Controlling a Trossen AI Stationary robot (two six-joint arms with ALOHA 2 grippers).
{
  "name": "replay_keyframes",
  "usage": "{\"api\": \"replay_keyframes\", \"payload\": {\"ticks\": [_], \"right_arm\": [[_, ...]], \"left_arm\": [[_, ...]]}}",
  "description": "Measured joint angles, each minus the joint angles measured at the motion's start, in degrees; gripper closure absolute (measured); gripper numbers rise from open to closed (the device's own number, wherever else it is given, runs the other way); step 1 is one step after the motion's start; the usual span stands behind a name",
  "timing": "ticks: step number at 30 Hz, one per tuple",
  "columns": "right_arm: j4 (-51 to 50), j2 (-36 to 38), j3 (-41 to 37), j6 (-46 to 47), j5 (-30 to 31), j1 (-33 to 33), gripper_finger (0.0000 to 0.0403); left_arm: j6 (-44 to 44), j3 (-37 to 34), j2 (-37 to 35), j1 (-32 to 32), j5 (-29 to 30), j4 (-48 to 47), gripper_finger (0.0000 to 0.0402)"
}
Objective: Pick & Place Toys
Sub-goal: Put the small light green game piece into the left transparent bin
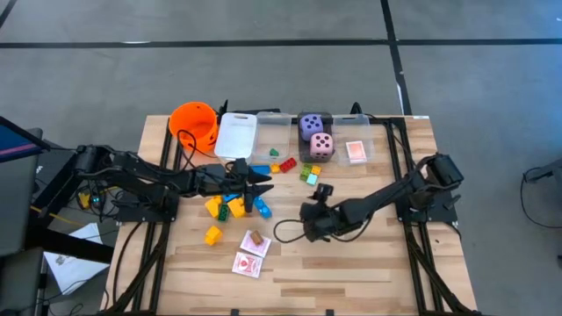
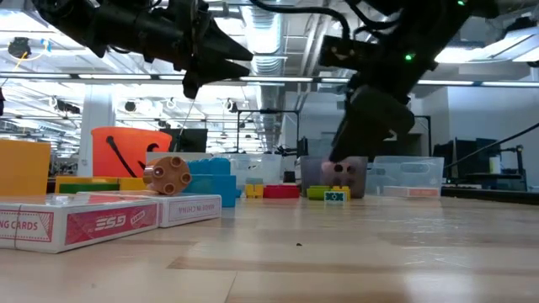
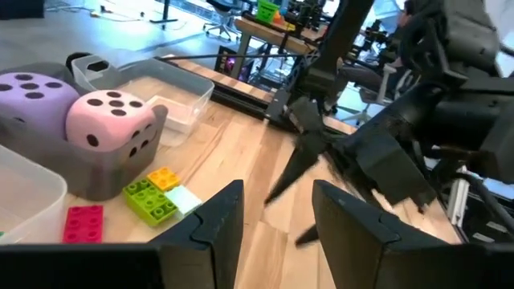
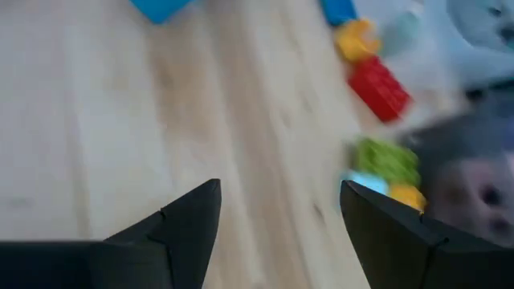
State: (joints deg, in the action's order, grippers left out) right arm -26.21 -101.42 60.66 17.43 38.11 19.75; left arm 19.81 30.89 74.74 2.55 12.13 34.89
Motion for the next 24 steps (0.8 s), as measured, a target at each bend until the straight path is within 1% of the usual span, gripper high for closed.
{"api": "replay_keyframes", "payload": {"ticks": [2, 5, 12, 15, 21, 24], "right_arm": [[1.7, -0.1, 0.0, -2.8, -2.8, -0.9, 0.0153], [1.2, -0.1, 0.0, -4.3, -6.2, -2.7, 0.0153], [-3.6, -0.1, 0.0, -4.4, -13.0, -5.6, 0.0153], [-7.7, 0.6, -0.1, -4.4, -15.4, -6.2, 0.0153], [-15.9, 6.5, -0.1, -3.3, -16.0, -6.9, 0.0153], [-19.3, 11.5, -0.1, -2.4, -16.0, -6.6, 0.0153]], "left_arm": [[0.0, 0.0, 0.0, 0.0, -0.1, 0.2, 0.0259], [0.0, 0.0, 0.0, 0.0, -0.1, 0.1, 0.0256], [0.1, 0.0, 0.0, 0.0, -0.1, 0.0, 0.0253], [0.2, 0.0, 0.0, 0.0, -1.0, -0.1, 0.0255], [0.3, 0.0, 0.0, 0.0, -6.4, -0.5, 0.0255], [1.8, 0.0, 0.0, 0.0, -6.6, -0.6, 0.0252]]}}
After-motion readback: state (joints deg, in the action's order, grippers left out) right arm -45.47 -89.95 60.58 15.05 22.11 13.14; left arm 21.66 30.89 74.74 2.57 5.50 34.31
